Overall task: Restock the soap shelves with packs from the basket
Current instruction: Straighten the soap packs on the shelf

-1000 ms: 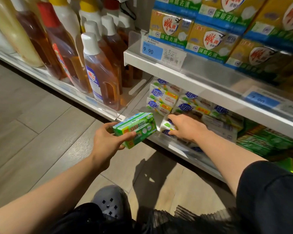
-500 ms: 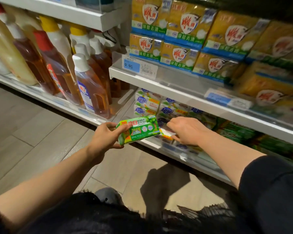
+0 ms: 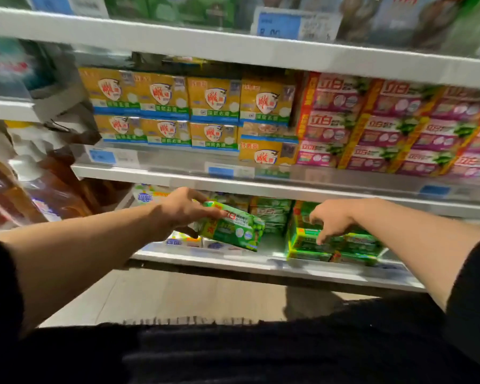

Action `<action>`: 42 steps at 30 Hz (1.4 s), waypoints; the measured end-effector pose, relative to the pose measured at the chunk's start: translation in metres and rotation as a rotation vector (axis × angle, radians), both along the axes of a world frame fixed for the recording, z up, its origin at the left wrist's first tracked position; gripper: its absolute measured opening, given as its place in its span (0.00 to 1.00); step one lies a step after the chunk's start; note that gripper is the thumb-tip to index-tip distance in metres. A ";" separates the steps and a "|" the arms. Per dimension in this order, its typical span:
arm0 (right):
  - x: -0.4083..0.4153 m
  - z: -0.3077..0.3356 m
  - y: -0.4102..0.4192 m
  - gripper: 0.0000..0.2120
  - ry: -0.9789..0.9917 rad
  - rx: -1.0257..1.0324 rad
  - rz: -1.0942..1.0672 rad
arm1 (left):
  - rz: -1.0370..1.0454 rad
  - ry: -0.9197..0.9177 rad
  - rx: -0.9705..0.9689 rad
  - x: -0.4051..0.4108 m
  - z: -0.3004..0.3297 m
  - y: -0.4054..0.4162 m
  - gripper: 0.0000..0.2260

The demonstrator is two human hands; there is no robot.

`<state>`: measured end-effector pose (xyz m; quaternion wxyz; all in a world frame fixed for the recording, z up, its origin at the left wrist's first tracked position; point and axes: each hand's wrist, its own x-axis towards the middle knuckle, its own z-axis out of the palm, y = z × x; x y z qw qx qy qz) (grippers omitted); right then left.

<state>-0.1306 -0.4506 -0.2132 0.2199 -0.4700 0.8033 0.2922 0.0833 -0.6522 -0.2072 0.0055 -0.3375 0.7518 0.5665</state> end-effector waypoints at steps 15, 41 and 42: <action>-0.025 -0.081 0.048 0.30 -0.092 -0.410 -0.137 | 0.461 0.110 0.129 -0.099 -0.149 0.069 0.21; -0.002 -0.113 0.045 0.33 0.162 -0.601 -0.099 | -0.359 -0.199 -0.917 -0.139 -0.202 0.076 0.18; -0.001 -0.113 0.045 0.33 0.161 -0.605 -0.107 | -0.376 -0.192 -0.902 -0.139 -0.201 0.072 0.21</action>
